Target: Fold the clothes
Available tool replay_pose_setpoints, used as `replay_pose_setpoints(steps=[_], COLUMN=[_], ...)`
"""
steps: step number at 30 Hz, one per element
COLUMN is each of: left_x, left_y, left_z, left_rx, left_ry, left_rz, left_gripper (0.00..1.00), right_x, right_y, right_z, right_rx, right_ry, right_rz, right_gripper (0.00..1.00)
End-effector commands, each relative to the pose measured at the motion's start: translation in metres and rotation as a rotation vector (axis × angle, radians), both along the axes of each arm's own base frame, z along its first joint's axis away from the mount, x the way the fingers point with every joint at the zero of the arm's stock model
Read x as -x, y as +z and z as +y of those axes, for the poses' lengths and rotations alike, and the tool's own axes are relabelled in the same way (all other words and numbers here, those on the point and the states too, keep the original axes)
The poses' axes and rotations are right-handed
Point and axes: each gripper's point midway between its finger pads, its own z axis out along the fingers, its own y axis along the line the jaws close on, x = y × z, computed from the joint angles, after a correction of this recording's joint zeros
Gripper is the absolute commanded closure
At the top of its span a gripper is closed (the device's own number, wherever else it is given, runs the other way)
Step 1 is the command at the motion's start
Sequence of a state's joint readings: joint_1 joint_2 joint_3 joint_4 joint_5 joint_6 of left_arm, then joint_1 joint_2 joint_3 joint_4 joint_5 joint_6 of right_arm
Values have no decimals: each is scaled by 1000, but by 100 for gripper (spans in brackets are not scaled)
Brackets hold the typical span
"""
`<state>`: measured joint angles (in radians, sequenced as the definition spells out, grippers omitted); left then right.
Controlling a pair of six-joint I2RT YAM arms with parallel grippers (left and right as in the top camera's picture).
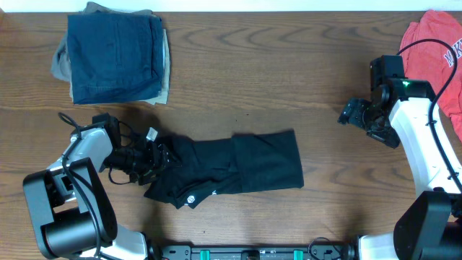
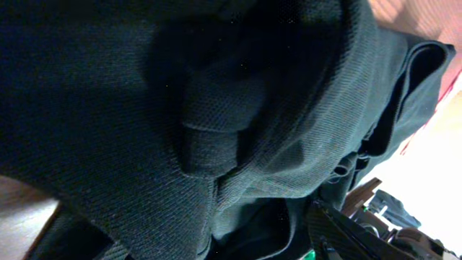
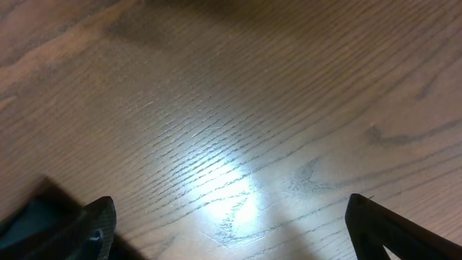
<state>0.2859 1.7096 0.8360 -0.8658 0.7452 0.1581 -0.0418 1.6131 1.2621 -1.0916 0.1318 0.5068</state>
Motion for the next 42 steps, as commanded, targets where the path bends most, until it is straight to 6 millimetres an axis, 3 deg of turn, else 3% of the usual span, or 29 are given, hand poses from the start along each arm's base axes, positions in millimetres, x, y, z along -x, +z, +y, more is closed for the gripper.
replay_pose_setpoints(steps=[1, 10, 14, 21, 29, 35, 39, 42], left_x=[5, -6, -7, -3, -7, -8, -7, -14], left_y=[-1, -5, -7, -18, -14, -9, 13, 40], left_z=[-8, -17, -22, -12, -8, 24, 55, 61], left_rx=[39, 15, -3, -103, -124, -334, -520, -554], left_ry=[-18, -56, -85, -60, -11, 68, 119, 138], left_rz=[5, -47, -58, 9, 38, 138, 201, 199], left_gripper=[32, 33, 51, 93, 94, 94, 94, 94], right_x=[-1, -1, -1, -1, -1, -1, -1, -1], right_y=[2, 2, 2, 2, 2, 2, 2, 2], right_z=[-4, -4, -4, -4, -4, -4, -4, -4], right_rx=[19, 19, 19, 19, 19, 19, 19, 19], right_ry=[2, 2, 2, 2, 2, 2, 2, 2], right_rz=[-2, -2, -3, -3, -2, -2, -2, -3], right_gripper=[1, 1, 1, 1, 1, 1, 1, 1])
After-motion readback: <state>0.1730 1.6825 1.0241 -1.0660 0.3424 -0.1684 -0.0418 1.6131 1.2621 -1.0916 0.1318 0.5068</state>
